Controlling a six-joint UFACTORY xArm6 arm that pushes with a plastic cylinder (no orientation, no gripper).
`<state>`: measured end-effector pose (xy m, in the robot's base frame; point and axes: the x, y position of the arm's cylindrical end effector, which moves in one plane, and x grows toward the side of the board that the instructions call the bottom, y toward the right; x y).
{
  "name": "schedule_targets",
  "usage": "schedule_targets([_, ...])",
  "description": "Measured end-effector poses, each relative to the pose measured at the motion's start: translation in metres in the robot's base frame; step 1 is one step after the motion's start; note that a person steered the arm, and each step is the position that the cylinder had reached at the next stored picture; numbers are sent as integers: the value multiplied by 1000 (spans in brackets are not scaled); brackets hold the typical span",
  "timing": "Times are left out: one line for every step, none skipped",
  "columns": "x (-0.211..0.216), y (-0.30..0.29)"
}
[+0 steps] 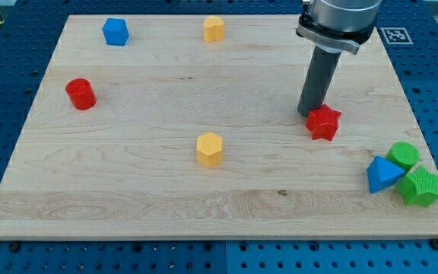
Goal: Push the yellow hexagon to the bottom right side of the board
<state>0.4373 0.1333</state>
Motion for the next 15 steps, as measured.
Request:
schedule_targets([13, 8])
schedule_targets([24, 8])
schedule_targets([32, 7])
schedule_targets([41, 6])
schedule_targets([49, 10])
schedule_targets([51, 10])
schedule_targets([55, 17])
schedule_targets([57, 22])
schedule_targets([57, 26])
schedule_targets([57, 32])
schedule_targets([57, 33])
schedule_targets([57, 41])
schedule_targets([57, 42])
schedule_targets([57, 42])
schedule_targets([57, 37])
